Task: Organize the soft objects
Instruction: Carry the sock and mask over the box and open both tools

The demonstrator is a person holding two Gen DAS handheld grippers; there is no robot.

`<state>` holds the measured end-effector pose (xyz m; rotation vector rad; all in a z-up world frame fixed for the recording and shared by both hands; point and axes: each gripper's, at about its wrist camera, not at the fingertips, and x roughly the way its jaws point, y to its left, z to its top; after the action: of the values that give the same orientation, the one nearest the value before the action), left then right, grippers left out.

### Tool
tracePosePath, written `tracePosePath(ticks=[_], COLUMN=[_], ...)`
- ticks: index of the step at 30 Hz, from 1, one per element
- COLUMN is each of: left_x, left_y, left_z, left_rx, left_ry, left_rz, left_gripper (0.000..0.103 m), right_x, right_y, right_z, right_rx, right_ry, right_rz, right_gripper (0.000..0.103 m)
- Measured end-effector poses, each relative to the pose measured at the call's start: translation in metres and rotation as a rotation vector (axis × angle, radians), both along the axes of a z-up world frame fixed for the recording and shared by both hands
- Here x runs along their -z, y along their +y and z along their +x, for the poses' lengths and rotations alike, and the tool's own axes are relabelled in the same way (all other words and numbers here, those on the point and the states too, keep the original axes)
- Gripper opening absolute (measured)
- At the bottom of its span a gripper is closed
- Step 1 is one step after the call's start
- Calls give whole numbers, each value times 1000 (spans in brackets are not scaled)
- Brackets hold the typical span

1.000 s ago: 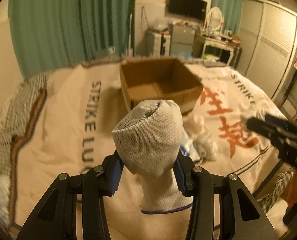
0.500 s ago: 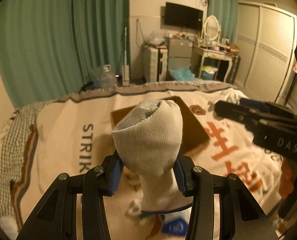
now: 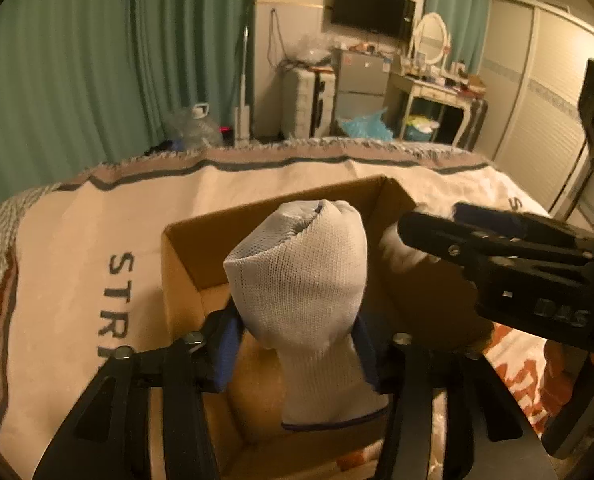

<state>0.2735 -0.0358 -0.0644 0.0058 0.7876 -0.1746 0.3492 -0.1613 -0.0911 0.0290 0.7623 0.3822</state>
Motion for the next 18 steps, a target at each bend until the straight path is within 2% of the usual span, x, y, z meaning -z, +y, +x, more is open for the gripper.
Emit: tracePosePath(ticks=[1,2,6,8,14,16,18], left_x=[-1,-4,-27,-50,-128,-150,-165], left_y=[0,0,2,2,3,3,1], left_z=[2,1,-7,-21,-87,-109,-135], left_rx=[-8,-25,-59,-71,-71,-75,-78], left_ry=[-3,-13,-43,-81,-202,-236,-272], left_rz=[8,20,15,32,50,49,46], left_gripper=[68,75,78,78,78,92,95], right_x=[0,-2,-19,-36,-116,-144,-166], right_y=[-2,-4,-15,-21,-43,-49,-51], right_z=[2,1,-6,-16,-77,-104,-131], right_rx=[8,16,49,63,97,99,88], right_ry=[-6,-13,-41,-58,-147,-172,-189], right_rz=[11,14,21,17,-17,-31,-47], right_gripper=[80,83,84,84,84,85,89])
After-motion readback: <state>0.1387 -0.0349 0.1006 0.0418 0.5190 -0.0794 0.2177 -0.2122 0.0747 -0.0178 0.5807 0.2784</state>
